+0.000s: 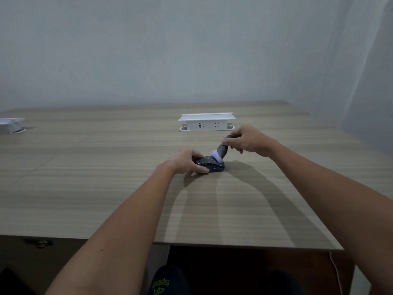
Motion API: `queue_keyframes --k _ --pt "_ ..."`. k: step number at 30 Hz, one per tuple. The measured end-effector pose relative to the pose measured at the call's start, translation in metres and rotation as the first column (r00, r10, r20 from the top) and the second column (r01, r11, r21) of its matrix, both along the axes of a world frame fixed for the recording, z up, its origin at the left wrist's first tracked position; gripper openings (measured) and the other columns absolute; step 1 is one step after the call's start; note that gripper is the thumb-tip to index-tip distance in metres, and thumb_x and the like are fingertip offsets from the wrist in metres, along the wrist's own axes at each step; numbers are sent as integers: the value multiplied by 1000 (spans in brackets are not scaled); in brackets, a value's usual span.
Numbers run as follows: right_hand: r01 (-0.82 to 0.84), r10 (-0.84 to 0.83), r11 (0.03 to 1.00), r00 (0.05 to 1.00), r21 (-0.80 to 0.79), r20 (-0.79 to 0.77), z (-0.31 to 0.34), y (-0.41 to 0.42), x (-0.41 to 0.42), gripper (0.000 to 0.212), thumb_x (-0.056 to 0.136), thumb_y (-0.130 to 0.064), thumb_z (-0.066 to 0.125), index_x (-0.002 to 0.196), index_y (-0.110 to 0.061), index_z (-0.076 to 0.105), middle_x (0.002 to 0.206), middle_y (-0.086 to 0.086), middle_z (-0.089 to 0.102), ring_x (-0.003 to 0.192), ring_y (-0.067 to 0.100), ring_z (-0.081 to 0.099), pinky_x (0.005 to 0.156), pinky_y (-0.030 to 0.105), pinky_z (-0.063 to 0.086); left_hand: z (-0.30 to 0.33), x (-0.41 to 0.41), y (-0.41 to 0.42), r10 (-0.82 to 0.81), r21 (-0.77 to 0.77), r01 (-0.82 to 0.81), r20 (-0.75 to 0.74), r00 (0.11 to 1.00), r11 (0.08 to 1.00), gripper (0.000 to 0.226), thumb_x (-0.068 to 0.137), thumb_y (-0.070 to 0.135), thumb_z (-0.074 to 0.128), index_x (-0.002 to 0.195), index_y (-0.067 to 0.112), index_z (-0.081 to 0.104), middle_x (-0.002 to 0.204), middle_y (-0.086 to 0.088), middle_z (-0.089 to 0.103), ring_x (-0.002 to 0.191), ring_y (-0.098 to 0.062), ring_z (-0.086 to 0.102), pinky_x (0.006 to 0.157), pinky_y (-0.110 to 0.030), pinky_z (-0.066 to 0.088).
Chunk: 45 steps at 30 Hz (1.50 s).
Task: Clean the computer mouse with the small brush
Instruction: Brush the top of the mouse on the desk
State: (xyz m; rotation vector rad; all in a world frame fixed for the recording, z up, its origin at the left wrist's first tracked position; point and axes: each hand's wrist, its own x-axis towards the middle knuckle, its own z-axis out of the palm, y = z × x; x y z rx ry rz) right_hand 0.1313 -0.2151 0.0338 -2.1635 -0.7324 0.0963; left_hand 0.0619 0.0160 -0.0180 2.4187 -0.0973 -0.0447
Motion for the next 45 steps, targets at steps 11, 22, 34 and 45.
queue_keyframes --k 11,22,34,45 --pt "19 -19 998 1000 -63 0 -2 -5 -4 20 89 -14 68 91 5 76 69 8 61 53 14 50 49 24 44 0 0 -4 30 34 -31 14 999 999 37 73 34 87 101 12 78 97 -10 79 100 -32 72 93 -47 54" --pt "106 -85 971 991 -212 106 -3 -9 -8 16 83 -11 68 82 1 78 62 6 61 52 16 52 44 22 44 2 -2 -10 70 75 -75 63 996 994 34 69 39 89 91 16 79 76 3 73 73 -13 62 70 -28 46" --pt "61 -57 996 997 -68 59 -4 -11 -11 17 82 -16 70 84 -2 79 66 5 61 49 10 49 46 21 44 3 -4 -16 102 113 -110 68 992 988 42 66 44 90 94 15 81 90 -7 79 95 -28 73 84 -43 56" --pt "26 -21 997 997 -71 78 -5 -12 -12 16 82 -19 71 84 -5 79 63 3 61 48 10 50 46 22 45 4 -5 -18 124 106 -134 98 987 985 40 67 45 89 91 13 81 80 -9 76 70 -16 57 64 -29 40"
